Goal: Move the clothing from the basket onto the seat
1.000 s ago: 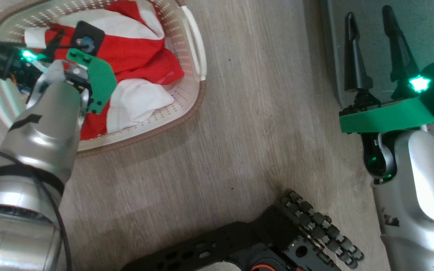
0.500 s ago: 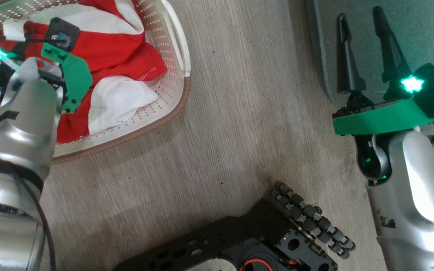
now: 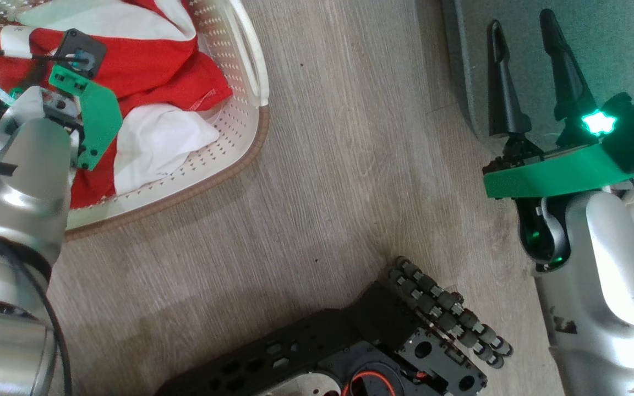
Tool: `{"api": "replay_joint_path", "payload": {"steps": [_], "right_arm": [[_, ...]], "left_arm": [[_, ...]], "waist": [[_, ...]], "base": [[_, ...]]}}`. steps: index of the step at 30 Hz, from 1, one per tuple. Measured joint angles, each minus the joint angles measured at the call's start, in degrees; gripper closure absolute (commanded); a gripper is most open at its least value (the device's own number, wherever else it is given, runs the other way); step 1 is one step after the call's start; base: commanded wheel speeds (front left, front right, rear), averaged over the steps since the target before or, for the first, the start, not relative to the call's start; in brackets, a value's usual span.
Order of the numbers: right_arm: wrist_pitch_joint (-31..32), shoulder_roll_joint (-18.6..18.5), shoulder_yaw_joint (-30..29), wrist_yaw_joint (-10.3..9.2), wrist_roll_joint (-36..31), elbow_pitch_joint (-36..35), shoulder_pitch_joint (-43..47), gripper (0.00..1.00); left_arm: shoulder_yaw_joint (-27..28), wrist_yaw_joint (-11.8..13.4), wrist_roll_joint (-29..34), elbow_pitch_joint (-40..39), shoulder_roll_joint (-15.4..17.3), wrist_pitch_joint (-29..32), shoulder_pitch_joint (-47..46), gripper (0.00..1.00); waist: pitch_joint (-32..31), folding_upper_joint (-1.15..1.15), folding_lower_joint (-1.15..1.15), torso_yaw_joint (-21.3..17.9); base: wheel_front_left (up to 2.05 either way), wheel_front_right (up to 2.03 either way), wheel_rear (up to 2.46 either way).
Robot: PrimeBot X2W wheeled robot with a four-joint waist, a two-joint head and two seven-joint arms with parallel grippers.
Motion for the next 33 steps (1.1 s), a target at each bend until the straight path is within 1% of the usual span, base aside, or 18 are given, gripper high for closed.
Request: {"api": "replay_joint_path", "payload": {"steps": [1,4,8,12,13,17,18,20,26,33], "right_arm": [[0.0,0.0,0.0,0.0,0.0,0.0,0.0,0.0],[0.0,0.0,-0.5,0.0,0.0,0.0,0.0,0.0],[0.0,0.0,-1.7,0.0,-0.3,0.0,0.1,0.0],[0.0,0.1,-2.4,0.0,-1.0,0.1,0.6,0.0],[0.0,0.1,-2.6,0.0,-1.4,0.2,1.1,0.0],[0.0,0.1,-3.8,0.0,-3.0,1.3,3.6,0.0],[0.0,0.1,-3.8,0.0,-3.0,1.3,3.6,0.0],[0.0,0.0,-4.3,0.0,-3.6,1.9,5.3,0.0],[0.0,-1.3,-5.0,0.0,-3.9,3.9,10.4,0.0],[0.0,-2.1,-4.9,0.0,-4.2,6.0,14.5,0.0]], "left_arm": [[-0.1,0.0,0.0,0.0,0.1,0.0,0.0,1.0],[0.1,-0.5,-0.4,0.0,-0.1,-0.2,-0.2,1.0],[1.1,-1.3,-3.0,0.0,-0.9,-4.1,0.0,1.0],[4.2,-2.2,-7.3,-1.0,-3.8,-10.7,1.1,1.0],[5.1,-2.9,-8.6,-1.4,-4.4,-11.8,1.7,1.0],[7.9,-5.2,-13.0,-4.3,-6.3,-14.1,6.1,1.0],[7.9,-5.2,-13.0,-4.3,-6.3,-14.1,6.1,1.0],[9.2,-6.0,-14.8,-7.3,-7.0,-14.1,9.2,1.0],[12.6,-6.6,-18.8,-22.8,-7.9,-14.2,18.7,1.0],[15.7,-7.6,-22.0,-35.4,-8.1,-14.2,30.9,1.0]], "waist": [[0.1,0.0,0.0,0.0],[0.0,0.0,0.0,0.3],[-1.0,0.0,0.0,1.6],[-3.9,0.0,0.0,3.2],[-4.8,0.0,0.0,3.6],[-9.6,0.0,0.0,5.6],[-9.6,0.0,0.0,5.6],[-12.5,0.0,0.0,6.7],[-21.9,0.0,-0.01,10.8],[-32.8,0.0,-0.01,15.7]], "base": [[0.0,0.0,0.0],[0.0,0.0,0.0],[0.0,0.0,0.0],[0.0,0.0,0.0],[0.0,0.0,0.0],[0.0,0.0,0.0],[0.0,0.0,0.0],[0.0,0.0,0.0],[0.0,0.0,0.0],[0.0,0.0,0.0]]}}
